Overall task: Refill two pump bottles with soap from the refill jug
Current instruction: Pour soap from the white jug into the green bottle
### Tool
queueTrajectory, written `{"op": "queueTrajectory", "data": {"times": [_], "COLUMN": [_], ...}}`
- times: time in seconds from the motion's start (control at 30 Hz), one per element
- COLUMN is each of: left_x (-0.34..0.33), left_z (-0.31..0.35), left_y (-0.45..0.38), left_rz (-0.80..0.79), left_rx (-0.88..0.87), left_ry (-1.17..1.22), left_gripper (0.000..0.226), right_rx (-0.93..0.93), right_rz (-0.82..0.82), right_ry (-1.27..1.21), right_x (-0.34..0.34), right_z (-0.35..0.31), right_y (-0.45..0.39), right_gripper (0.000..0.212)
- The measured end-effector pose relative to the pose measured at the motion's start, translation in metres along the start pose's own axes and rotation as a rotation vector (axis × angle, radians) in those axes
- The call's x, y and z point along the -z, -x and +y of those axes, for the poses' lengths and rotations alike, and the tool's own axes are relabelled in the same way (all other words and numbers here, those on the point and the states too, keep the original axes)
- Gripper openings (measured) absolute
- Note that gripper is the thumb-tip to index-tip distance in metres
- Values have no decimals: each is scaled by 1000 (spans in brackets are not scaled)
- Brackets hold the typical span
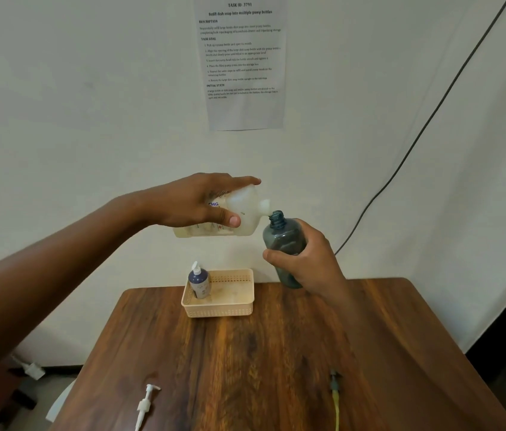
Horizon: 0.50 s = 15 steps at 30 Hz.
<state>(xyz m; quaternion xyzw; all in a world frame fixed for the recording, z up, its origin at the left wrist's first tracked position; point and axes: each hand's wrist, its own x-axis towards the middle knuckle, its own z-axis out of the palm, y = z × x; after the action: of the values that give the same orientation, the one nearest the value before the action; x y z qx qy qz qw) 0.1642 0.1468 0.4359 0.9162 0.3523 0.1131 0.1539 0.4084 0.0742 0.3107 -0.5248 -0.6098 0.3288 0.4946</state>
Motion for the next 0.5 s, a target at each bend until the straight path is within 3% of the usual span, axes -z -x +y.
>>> {"op": "queueTrajectory", "data": {"times": [0.5], "left_x": [21], "left_z": [13], "left_y": [-15], "left_rz": [-59], "left_rx": [-34], "left_ry": [-100], "left_gripper": [84], "right_rx": [-12], "right_rz": [23], "right_ry": [-7], "right_x": [4], "right_z": [-4], "right_y": [-3], "right_gripper": [68]}}
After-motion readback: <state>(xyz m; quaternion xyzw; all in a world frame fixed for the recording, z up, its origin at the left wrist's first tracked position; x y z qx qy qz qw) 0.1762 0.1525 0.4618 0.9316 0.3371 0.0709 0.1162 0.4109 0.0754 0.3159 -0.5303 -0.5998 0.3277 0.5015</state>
